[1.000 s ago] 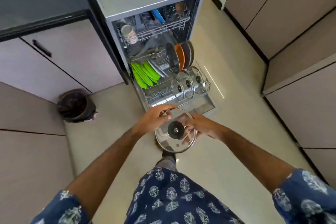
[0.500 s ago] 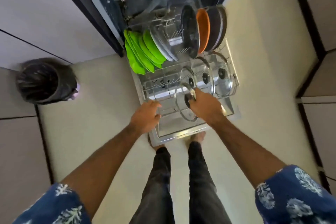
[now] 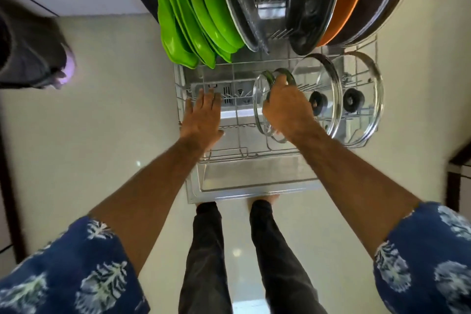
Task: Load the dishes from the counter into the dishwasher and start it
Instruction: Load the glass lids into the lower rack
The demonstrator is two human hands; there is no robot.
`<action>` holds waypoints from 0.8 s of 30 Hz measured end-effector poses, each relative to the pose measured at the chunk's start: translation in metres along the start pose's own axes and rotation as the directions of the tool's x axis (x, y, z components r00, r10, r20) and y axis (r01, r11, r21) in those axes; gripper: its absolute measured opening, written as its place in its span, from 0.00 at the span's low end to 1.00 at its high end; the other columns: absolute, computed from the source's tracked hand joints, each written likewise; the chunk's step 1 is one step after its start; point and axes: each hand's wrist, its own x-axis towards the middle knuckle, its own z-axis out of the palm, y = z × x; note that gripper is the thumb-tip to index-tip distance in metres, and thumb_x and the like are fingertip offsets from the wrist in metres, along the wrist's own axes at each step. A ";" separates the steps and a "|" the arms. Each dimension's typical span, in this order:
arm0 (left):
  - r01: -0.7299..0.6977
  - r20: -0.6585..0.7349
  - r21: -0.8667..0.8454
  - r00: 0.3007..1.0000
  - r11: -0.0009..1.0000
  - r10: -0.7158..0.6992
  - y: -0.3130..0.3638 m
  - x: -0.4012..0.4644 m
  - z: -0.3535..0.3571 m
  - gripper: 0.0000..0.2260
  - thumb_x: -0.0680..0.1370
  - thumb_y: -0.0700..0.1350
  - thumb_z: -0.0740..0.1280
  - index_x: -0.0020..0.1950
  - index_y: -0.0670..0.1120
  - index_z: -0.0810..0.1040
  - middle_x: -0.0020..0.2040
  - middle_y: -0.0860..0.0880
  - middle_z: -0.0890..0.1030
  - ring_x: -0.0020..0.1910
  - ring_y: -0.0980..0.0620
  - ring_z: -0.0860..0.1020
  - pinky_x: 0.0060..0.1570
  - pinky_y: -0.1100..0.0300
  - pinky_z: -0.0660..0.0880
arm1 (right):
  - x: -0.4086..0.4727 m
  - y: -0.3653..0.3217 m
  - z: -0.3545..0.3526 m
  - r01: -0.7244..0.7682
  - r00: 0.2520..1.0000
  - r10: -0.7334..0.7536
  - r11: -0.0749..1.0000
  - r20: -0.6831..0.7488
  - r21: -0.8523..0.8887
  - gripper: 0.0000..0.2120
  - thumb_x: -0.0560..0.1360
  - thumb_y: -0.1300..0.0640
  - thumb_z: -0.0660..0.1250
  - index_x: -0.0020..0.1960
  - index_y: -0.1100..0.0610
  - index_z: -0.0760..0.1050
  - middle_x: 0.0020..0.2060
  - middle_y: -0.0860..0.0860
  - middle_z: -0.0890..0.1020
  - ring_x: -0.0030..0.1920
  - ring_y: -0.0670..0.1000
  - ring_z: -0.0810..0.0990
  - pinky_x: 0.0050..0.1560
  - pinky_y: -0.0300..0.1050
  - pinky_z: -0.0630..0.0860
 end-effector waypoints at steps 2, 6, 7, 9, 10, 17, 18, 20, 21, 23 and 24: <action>0.021 0.016 0.030 1.000 0.999 -0.022 -0.002 0.006 0.005 0.45 0.79 0.59 0.66 0.80 0.41 0.39 0.82 0.41 0.44 0.80 0.40 0.45 0.77 0.39 0.48 | 0.010 -0.002 0.008 -0.008 1.000 0.008 1.000 0.023 0.015 0.21 0.77 0.64 0.60 0.69 0.63 0.61 0.53 0.61 0.81 0.54 0.64 0.81 0.48 0.51 0.74; 0.012 0.014 0.052 1.000 0.999 -0.013 -0.005 0.005 0.012 0.43 0.80 0.58 0.64 0.81 0.41 0.40 0.81 0.40 0.45 0.80 0.39 0.46 0.77 0.38 0.50 | 0.025 -0.004 0.023 -0.041 0.993 0.039 0.999 0.114 0.014 0.21 0.78 0.64 0.60 0.69 0.64 0.61 0.54 0.62 0.81 0.56 0.63 0.81 0.52 0.53 0.78; 0.009 0.012 0.050 1.000 0.999 -0.009 -0.005 0.004 0.012 0.42 0.80 0.57 0.64 0.81 0.41 0.40 0.81 0.40 0.45 0.80 0.39 0.46 0.77 0.38 0.50 | 0.027 -0.005 0.027 -0.049 0.991 0.045 0.998 0.130 0.025 0.20 0.78 0.65 0.60 0.69 0.64 0.62 0.55 0.62 0.80 0.56 0.63 0.81 0.53 0.53 0.78; 0.005 0.010 0.036 1.000 0.999 -0.005 -0.005 0.004 0.013 0.41 0.80 0.56 0.64 0.81 0.41 0.41 0.81 0.41 0.44 0.80 0.40 0.45 0.77 0.38 0.50 | 0.029 -0.006 0.036 -0.065 0.988 0.057 0.997 0.144 0.049 0.19 0.78 0.66 0.60 0.68 0.64 0.62 0.54 0.61 0.80 0.56 0.62 0.81 0.50 0.51 0.76; 0.005 0.011 0.026 1.000 1.000 -0.006 -0.005 0.004 0.013 0.41 0.80 0.56 0.64 0.81 0.42 0.41 0.82 0.41 0.44 0.80 0.40 0.45 0.77 0.38 0.50 | 0.030 -0.006 0.040 -0.071 0.988 0.061 0.995 0.142 0.066 0.19 0.78 0.67 0.60 0.68 0.64 0.62 0.51 0.60 0.80 0.54 0.61 0.81 0.47 0.49 0.75; -0.001 -0.060 -0.158 0.998 0.987 -0.009 0.013 -0.018 -0.002 0.33 0.82 0.52 0.62 0.81 0.44 0.50 0.81 0.43 0.51 0.81 0.43 0.49 0.78 0.41 0.49 | 0.004 0.006 0.030 -0.083 0.991 0.059 0.976 0.122 0.202 0.26 0.79 0.61 0.64 0.72 0.62 0.55 0.45 0.58 0.78 0.46 0.59 0.82 0.41 0.49 0.78; -0.010 -0.127 -0.251 0.992 0.968 -0.023 0.022 -0.031 -0.004 0.30 0.81 0.50 0.63 0.80 0.45 0.56 0.81 0.43 0.55 0.80 0.43 0.53 0.78 0.42 0.52 | -0.013 0.010 0.023 -0.049 0.995 0.027 0.972 0.097 0.229 0.27 0.79 0.59 0.64 0.72 0.60 0.55 0.47 0.58 0.79 0.46 0.59 0.82 0.44 0.51 0.80; -0.026 -0.260 -0.471 0.959 0.882 -0.110 0.044 -0.060 -0.005 0.25 0.79 0.45 0.67 0.76 0.46 0.66 0.78 0.44 0.63 0.77 0.44 0.60 0.75 0.45 0.59 | -0.054 0.022 0.016 0.053 0.997 -0.063 0.964 0.032 0.260 0.28 0.79 0.56 0.64 0.74 0.56 0.55 0.51 0.56 0.79 0.46 0.56 0.83 0.46 0.52 0.81; -0.032 -0.303 -0.553 0.939 0.833 -0.165 0.057 -0.076 -0.005 0.24 0.78 0.43 0.68 0.73 0.47 0.69 0.75 0.46 0.66 0.75 0.45 0.64 0.73 0.47 0.63 | -0.079 0.031 0.013 0.079 0.996 -0.085 0.955 0.009 0.284 0.27 0.79 0.55 0.64 0.74 0.54 0.56 0.52 0.54 0.79 0.47 0.54 0.82 0.47 0.51 0.81; -0.004 -0.332 -0.672 0.895 0.741 -0.296 0.083 -0.104 0.003 0.23 0.75 0.41 0.70 0.70 0.48 0.71 0.70 0.48 0.70 0.70 0.48 0.68 0.68 0.53 0.66 | -0.121 0.054 0.018 0.023 1.000 -0.029 0.919 0.009 0.394 0.21 0.79 0.56 0.64 0.70 0.50 0.63 0.55 0.49 0.79 0.52 0.50 0.81 0.52 0.49 0.80; 0.036 -0.300 -0.742 0.875 0.670 -0.380 0.095 -0.115 0.010 0.23 0.75 0.40 0.71 0.69 0.48 0.72 0.67 0.48 0.71 0.67 0.49 0.70 0.65 0.56 0.66 | -0.137 0.067 0.024 -0.064 0.998 0.051 0.869 0.041 0.491 0.19 0.80 0.57 0.65 0.68 0.49 0.65 0.55 0.47 0.79 0.53 0.48 0.81 0.53 0.47 0.80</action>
